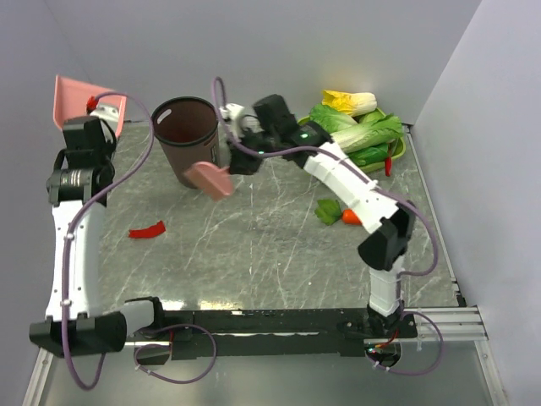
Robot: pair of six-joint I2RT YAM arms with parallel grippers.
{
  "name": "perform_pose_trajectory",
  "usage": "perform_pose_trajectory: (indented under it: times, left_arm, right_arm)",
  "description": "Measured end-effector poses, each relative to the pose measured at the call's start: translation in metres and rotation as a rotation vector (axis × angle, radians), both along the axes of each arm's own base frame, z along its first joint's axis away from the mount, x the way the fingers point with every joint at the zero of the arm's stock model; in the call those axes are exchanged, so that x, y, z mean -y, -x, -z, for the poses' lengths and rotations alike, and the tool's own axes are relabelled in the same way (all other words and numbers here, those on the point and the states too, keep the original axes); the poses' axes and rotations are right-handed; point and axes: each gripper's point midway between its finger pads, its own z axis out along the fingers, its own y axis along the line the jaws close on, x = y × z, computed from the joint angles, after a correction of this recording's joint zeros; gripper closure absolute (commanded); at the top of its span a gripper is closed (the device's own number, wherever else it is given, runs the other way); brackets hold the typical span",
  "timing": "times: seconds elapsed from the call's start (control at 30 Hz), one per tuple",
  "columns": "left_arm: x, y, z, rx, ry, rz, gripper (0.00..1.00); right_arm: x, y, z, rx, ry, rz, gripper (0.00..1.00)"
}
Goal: Sweep away the paper scraps from the table
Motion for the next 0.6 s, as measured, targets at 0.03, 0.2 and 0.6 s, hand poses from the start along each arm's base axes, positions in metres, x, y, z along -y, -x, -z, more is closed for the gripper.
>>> perform_pose_trajectory:
  times: [0.03,0.2,0.6]
  left_arm:
    - [-0.001,0.009,0.004,0.004,0.025,-0.021,0.99]
    - [0.006,0.036,0.027,-0.017,0.130,-0.056,0.99]
    - [0.001,0.071,0.032,0.014,0.233,-0.135,0.99]
  right_arm:
    - [-0.022,0.005,-0.013,0.011,-0.048,-0.043,1.00]
    - [-0.092,0.025,-0.030,-0.042,-0.193,-0.149,1.00]
    - [-0.188,-0.004,0.035,-0.290,-0.368,-0.003,1.00]
